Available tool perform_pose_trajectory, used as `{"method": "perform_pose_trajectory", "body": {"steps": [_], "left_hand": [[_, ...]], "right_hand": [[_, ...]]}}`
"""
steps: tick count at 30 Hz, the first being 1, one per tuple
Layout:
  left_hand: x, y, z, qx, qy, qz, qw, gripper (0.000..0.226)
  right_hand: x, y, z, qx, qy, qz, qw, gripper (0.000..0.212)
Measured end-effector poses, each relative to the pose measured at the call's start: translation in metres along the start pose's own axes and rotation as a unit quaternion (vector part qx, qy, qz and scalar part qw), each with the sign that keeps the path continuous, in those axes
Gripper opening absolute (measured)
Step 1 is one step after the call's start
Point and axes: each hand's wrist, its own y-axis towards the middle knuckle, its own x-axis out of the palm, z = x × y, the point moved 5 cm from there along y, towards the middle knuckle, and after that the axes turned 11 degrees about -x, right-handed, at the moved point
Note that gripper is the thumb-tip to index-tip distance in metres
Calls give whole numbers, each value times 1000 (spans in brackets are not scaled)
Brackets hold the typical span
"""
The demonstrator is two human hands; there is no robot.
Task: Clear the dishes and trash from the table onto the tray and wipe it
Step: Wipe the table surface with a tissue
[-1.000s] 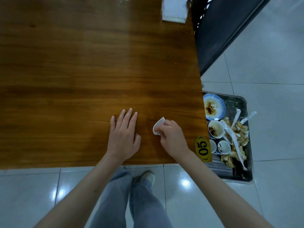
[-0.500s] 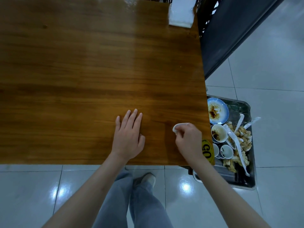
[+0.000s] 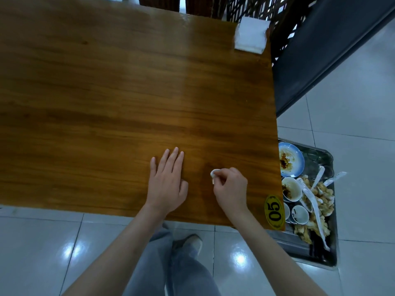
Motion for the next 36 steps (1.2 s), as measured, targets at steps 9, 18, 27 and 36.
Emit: {"method": "perform_pose_trajectory", "body": {"steps": [9,18,27,36], "left_hand": [[-12,12,-60,-43,19,18,999,67],[-12,8,-60,-50,2,17,999,63],[-62,4,-142,-136,-28,75,987,61],[-107,15,-263,-146,-23,73,986,60]], "right_hand": [[9,99,-14,30,-16,14,999,21],[48,62,-58,-74,7,-17,997,16],[43,56,-68,-77,24,20,997,14],[110,74,-163,-82,37,-11,996,15]]}}
